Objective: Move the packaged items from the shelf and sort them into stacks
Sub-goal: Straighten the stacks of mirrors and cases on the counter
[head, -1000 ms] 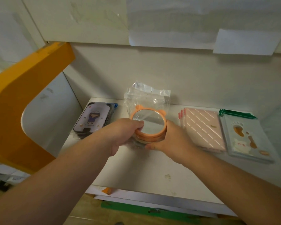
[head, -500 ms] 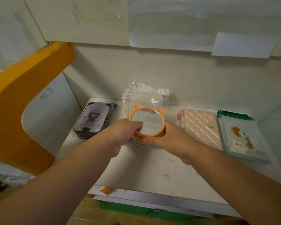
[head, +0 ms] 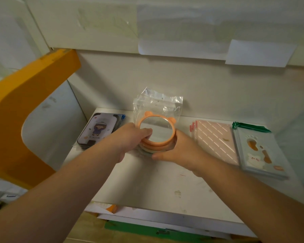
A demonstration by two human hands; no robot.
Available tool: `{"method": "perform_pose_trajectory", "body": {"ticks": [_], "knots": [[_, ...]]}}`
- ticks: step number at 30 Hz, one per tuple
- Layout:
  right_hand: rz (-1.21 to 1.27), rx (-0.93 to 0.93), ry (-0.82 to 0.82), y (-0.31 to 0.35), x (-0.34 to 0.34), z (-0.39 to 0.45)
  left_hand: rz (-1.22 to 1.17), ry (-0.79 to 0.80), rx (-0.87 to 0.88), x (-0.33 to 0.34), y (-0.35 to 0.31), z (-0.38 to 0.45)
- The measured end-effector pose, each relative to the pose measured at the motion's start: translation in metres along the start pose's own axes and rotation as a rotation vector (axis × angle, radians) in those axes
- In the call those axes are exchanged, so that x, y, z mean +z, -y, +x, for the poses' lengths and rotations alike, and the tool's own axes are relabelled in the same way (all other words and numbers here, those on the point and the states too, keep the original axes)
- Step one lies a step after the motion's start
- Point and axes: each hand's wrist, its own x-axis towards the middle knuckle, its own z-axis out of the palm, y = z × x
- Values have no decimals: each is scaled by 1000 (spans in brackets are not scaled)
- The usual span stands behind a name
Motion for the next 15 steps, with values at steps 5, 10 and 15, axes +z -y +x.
{"method": "perform_pose_trajectory", "body": {"ticks": [5, 10, 15], "knots": [[113, 52, 12, 3, -12, -1, -45, -133, -17, 5, -5, -6], [21, 160, -89, -6, -9, 3, -64, -141, 17, 7, -6, -10], [81, 133, -18, -7, -11, -4, -118, -124, 1, 6, -1, -12]]}}
